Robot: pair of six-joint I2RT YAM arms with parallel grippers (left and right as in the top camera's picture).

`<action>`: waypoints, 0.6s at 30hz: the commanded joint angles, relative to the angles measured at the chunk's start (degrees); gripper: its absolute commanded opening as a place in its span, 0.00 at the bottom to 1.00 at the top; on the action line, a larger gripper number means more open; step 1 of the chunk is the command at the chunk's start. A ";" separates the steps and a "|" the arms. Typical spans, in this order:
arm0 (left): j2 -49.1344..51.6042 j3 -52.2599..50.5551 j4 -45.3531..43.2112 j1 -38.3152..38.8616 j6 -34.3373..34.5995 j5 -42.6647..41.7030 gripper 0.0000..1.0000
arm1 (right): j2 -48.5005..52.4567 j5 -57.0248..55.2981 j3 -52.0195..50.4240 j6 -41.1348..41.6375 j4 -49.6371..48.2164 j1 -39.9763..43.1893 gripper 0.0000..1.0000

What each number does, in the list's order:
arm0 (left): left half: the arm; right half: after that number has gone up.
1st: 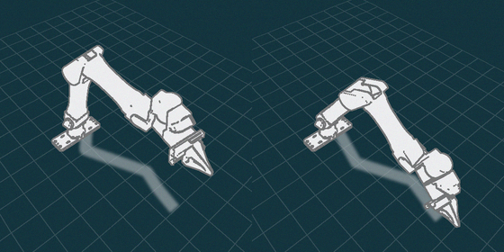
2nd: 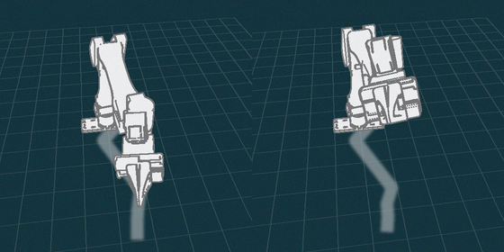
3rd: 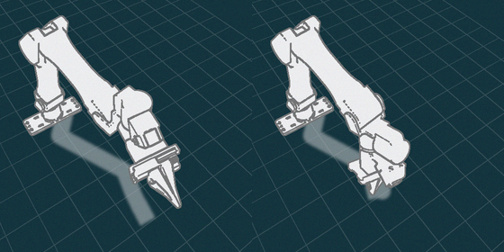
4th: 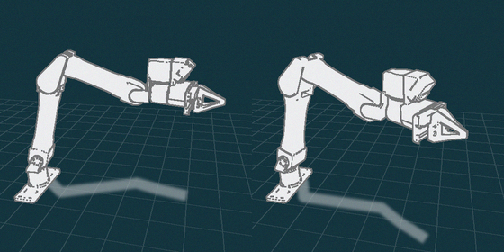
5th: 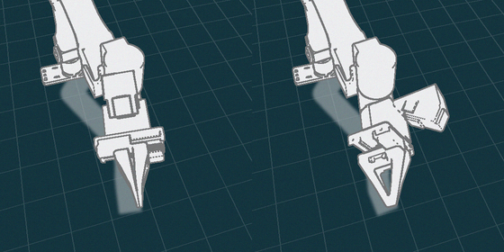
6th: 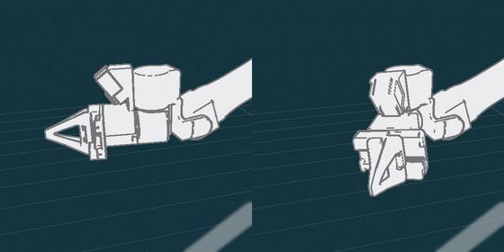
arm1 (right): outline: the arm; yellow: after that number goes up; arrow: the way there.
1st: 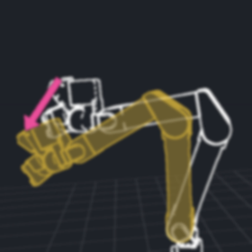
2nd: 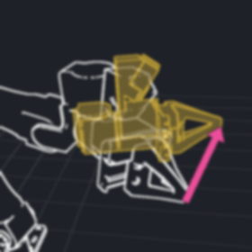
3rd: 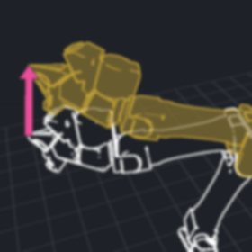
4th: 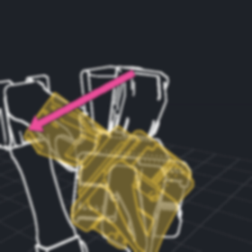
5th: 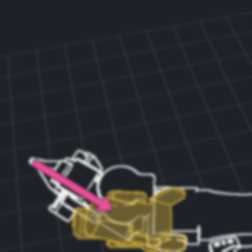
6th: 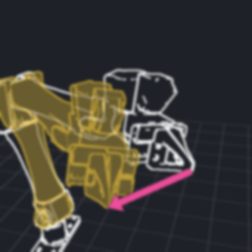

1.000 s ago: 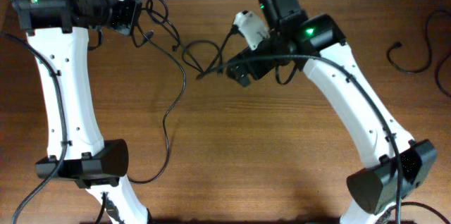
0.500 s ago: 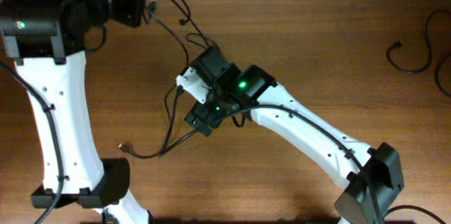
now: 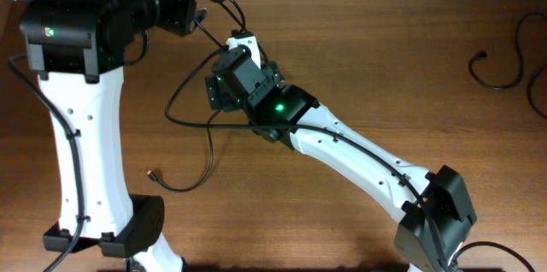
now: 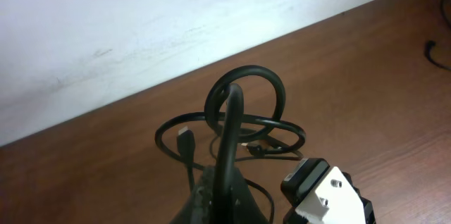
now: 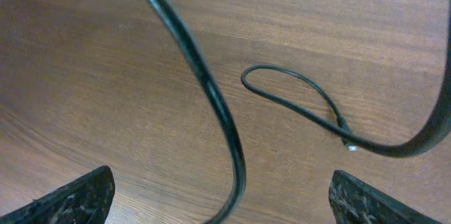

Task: Untangle cables

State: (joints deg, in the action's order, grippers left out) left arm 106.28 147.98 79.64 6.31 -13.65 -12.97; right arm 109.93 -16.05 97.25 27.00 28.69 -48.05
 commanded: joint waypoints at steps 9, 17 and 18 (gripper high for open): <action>-6.34 0.74 -1.22 -0.52 1.18 9.92 0.00 | 3.63 0.57 0.04 2.40 7.04 3.19 0.04; -5.84 0.61 -1.49 -22.34 2.47 10.82 0.00 | -6.71 2.71 0.04 -1.62 20.59 39.65 0.04; -5.68 0.57 -1.49 -23.23 2.47 10.82 0.00 | -6.71 4.74 0.04 -4.44 22.58 48.00 0.04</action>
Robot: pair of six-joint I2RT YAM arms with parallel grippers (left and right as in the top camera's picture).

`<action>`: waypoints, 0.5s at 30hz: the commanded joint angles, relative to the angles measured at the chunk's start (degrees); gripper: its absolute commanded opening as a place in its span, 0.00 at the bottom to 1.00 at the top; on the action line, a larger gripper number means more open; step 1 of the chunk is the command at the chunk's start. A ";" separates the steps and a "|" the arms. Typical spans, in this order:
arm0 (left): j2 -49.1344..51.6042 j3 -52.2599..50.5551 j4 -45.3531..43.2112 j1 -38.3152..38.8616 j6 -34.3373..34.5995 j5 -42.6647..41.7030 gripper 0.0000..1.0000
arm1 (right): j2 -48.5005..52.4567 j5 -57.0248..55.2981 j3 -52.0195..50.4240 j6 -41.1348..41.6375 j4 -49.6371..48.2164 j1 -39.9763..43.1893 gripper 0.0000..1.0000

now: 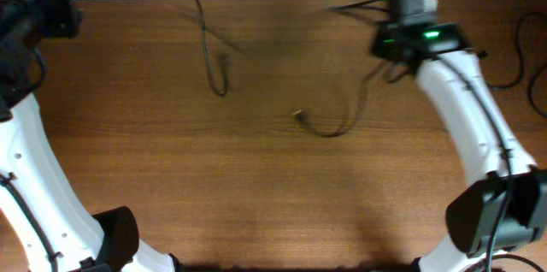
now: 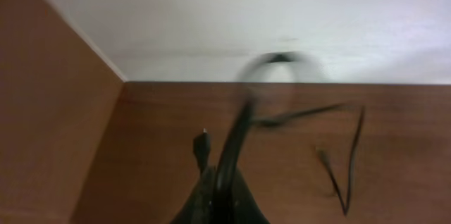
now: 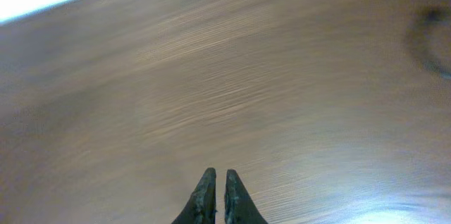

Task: Untangle cables

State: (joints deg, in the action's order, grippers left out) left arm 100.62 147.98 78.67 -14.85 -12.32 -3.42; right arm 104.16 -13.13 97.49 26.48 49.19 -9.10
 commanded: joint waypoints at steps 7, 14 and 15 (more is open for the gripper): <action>0.31 0.57 -0.24 -2.03 1.11 -6.80 0.00 | -3.15 12.92 -0.20 -12.98 5.73 24.79 0.04; 1.07 0.57 0.87 -2.03 1.09 -10.80 0.00 | -2.49 12.02 -0.31 -13.22 6.97 3.13 0.04; 1.07 0.57 1.33 -2.03 1.09 -10.80 0.00 | -1.55 9.68 -1.11 -14.47 4.92 1.14 0.04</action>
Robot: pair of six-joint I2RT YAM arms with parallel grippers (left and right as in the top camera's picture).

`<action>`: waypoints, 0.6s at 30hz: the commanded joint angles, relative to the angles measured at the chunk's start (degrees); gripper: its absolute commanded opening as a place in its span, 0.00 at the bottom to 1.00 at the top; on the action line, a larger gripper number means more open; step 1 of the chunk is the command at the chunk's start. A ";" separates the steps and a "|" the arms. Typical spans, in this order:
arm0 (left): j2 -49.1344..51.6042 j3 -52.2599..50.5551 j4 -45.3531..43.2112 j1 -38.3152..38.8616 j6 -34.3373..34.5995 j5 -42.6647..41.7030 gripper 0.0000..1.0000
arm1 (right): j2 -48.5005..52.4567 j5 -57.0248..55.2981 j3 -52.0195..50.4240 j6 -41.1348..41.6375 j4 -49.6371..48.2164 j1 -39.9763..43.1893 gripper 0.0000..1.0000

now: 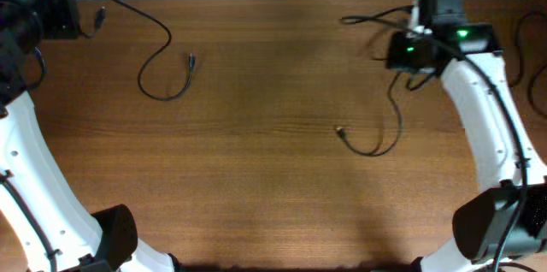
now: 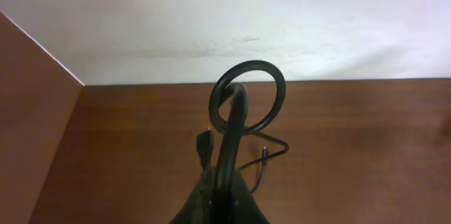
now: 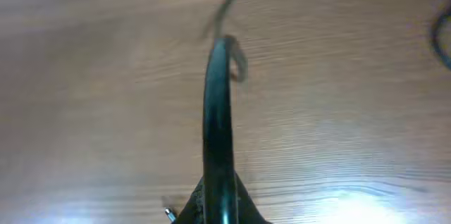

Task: Untangle cables

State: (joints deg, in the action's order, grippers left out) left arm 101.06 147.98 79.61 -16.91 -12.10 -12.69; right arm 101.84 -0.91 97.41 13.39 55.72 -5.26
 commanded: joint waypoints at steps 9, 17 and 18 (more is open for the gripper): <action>0.63 0.57 3.78 0.02 0.87 -2.99 0.00 | 11.06 -9.09 2.56 -6.97 -42.91 10.97 0.04; 0.63 0.57 4.63 0.02 0.85 -2.99 0.00 | 30.03 -6.60 5.46 -6.47 -28.06 6.56 0.04; 0.63 0.57 4.90 0.02 0.85 -2.99 0.00 | 32.59 -6.29 5.35 -5.86 -26.88 6.49 0.04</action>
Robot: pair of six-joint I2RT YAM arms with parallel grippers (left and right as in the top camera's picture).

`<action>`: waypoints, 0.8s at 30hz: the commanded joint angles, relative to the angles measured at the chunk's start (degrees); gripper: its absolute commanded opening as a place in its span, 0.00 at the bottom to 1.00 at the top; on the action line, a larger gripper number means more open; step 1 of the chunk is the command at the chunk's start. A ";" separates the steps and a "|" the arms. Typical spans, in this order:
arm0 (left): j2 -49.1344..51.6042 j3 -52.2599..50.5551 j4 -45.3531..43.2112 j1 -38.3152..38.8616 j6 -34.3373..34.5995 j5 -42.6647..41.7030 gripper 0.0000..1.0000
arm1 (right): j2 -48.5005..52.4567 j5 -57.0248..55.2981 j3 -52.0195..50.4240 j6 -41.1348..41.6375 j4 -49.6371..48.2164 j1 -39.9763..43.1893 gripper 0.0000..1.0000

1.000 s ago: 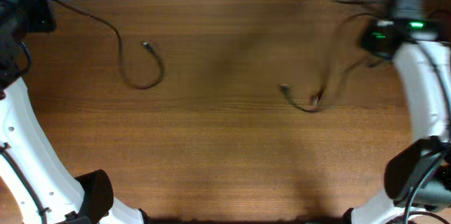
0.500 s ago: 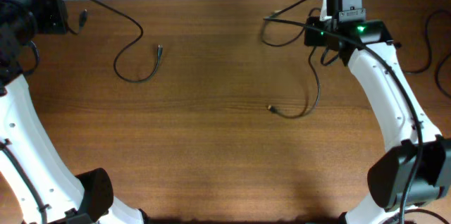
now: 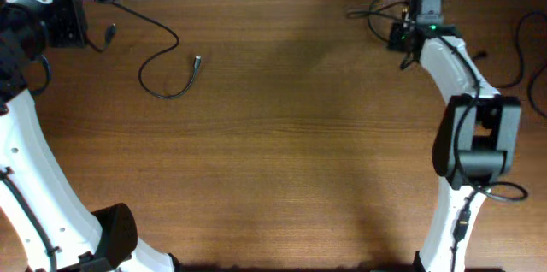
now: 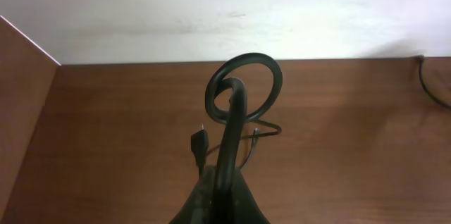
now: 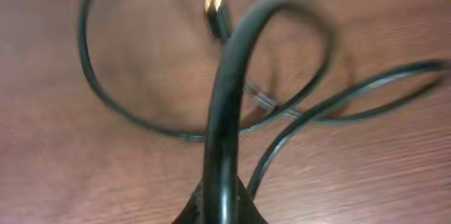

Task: Untangle cables

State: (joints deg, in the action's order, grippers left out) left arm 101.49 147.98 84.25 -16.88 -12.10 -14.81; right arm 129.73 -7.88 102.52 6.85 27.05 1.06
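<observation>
At the far left my left gripper (image 3: 84, 26) (image 4: 225, 182) is shut on a black cable (image 4: 243, 86). That cable curls into a loop above the fingers. It trails over the table to a small plug (image 3: 197, 61). At the back right my right gripper (image 3: 402, 28) (image 5: 224, 194) is shut on a second, thicker black cable (image 5: 229, 76). Loops of it lie bunched under the gripper, with a gold-pronged plug (image 5: 215, 2) among them. In the overhead view the two cables lie far apart.
The brown wooden table (image 3: 282, 152) ends at a white wall along the back. A third black cable (image 3: 520, 50) lies at the far right edge. The right arm's white links (image 3: 466, 84) run along the right side.
My right gripper has moved from just inside the back right to the table's back edge. Its cable, which hung down to mid table, is now bunched by the gripper. The left cable is much the same.
First both grippers were close together at the back left, the right one open around tangled cables. Then the arms were wide apart, each trailing a cable. After that the two cables lay separate, left and right, and now the right one is gathered at the back edge.
</observation>
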 commanded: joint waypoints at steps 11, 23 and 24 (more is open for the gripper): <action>0.20 0.57 0.74 0.00 0.87 -0.90 0.00 | -9.20 8.81 9.22 -4.96 9.62 0.83 0.99; 13.53 0.57 -5.14 29.27 -0.37 -11.15 0.00 | -33.66 4.20 21.49 -11.08 37.62 2.62 0.99; 13.64 0.57 -5.03 31.71 -0.37 -11.10 0.00 | -34.80 4.20 22.58 -11.08 38.62 3.26 0.99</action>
State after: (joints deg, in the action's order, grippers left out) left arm 115.85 147.96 79.81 8.97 -12.19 -22.68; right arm 100.95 -2.09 120.55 -3.36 64.34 2.85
